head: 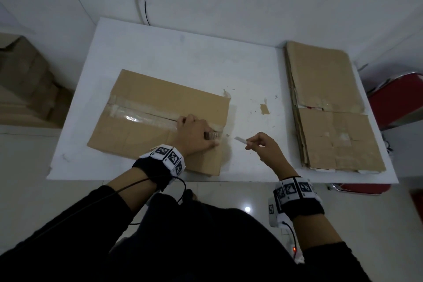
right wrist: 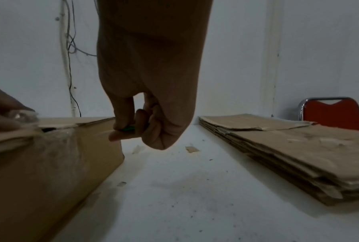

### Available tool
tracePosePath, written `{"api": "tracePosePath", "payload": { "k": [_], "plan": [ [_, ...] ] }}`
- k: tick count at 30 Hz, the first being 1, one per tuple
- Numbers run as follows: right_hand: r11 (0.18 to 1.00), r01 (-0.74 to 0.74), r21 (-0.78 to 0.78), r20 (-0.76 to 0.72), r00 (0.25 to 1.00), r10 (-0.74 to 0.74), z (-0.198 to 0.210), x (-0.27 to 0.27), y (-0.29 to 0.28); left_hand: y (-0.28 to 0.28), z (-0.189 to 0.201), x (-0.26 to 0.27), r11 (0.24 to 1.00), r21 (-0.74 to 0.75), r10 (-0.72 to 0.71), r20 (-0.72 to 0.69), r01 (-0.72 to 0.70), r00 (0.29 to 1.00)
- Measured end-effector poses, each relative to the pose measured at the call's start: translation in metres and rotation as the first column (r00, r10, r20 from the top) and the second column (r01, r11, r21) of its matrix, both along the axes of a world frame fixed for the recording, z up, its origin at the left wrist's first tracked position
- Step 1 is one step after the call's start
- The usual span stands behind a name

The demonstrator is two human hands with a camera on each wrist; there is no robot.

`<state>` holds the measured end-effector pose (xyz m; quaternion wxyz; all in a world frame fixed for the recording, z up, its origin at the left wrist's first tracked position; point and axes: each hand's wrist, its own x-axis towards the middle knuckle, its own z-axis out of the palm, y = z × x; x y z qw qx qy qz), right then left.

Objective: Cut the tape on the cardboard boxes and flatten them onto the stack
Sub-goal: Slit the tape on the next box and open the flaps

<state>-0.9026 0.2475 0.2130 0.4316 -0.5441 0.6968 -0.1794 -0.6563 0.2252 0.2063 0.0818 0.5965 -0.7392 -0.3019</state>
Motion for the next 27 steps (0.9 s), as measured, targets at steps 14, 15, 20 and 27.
{"api": "tracePosePath", "payload": {
  "k": [14, 15, 20, 27],
  "plan": [
    [0.995, 0.092, -0.033, 0.224, 0.971, -0.083, 0.007, 0.022, 0.011, 0.029, 0.008, -0.031, 0.965, -0.261, 0.083, 0.270, -0.010, 0.959],
    [0.995, 0.086, -0.047, 0.209, 0.975, -0.074, 0.007, 0.024, 0.013, 0.033, 0.007, -0.031, 0.965, -0.262, 0.103, 0.249, -0.035, 0.963],
    [0.991, 0.053, -0.123, 0.178, 0.984, -0.031, -0.001, 0.034, 0.026, 0.045, -0.011, -0.032, 0.891, -0.004, 0.434, -0.280, -0.453, 0.856],
    [0.967, 0.128, -0.219, 0.138, 0.985, -0.100, -0.010, 0.047, 0.030, 0.046, -0.021, -0.033, 0.881, 0.018, 0.452, -0.333, -0.474, 0.828]
  ]
}}
